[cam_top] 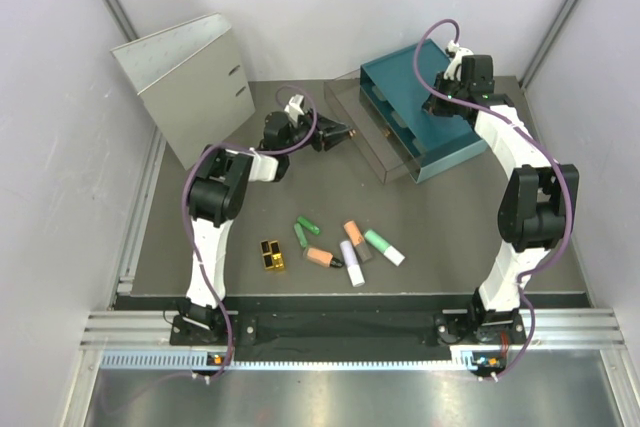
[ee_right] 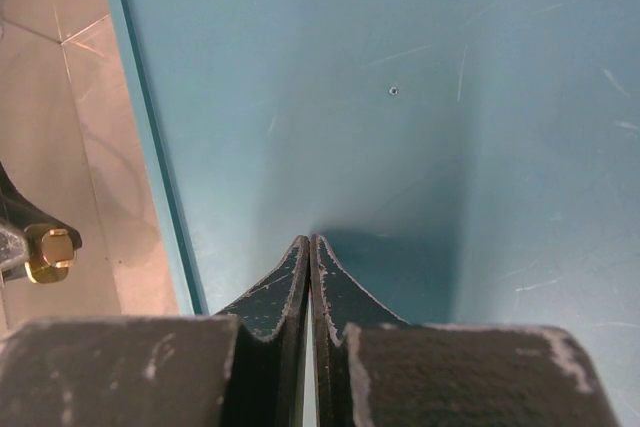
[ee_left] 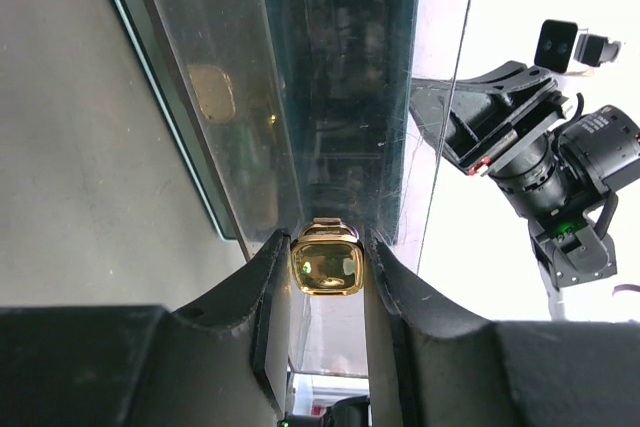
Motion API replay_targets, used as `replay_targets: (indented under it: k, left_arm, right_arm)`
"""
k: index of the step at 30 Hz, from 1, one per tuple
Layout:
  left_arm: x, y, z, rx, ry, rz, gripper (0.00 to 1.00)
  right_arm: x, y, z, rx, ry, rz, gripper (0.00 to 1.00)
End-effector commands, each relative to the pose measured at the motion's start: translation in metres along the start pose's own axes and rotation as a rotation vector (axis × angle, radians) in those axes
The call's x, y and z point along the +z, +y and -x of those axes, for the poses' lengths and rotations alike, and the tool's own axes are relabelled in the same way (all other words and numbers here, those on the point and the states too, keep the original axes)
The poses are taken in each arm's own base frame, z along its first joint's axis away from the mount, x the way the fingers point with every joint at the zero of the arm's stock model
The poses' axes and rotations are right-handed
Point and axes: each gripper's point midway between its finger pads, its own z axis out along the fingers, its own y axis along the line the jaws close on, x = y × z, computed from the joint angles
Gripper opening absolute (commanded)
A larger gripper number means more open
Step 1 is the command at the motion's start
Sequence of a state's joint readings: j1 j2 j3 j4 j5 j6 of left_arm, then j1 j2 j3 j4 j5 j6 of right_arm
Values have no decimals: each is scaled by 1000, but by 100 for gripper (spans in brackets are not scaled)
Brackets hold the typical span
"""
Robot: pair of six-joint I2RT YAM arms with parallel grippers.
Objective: Organize the makeup
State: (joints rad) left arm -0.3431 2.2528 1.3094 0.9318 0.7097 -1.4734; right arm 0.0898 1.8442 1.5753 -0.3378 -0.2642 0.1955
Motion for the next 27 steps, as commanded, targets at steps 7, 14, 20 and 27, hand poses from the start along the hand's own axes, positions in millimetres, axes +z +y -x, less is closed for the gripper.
replay_targets:
  k: [7,14,20,27]
  left_arm:
    - [-18,-18,-5,167,69,26,0]
    - [-25,-10,-13,220,108,81,44]
    - [-26,-8,-8,277,107,137,68]
    - [-36,-8,-9,326,123,176,73]
  right_arm:
    - [13,-2,-25,14,79,0,0]
    - [15,-2,-26,17,88,-2,0]
    - [15,-3,-27,15,92,-6,0]
    - [15,-3,-29,16,101,-8,0]
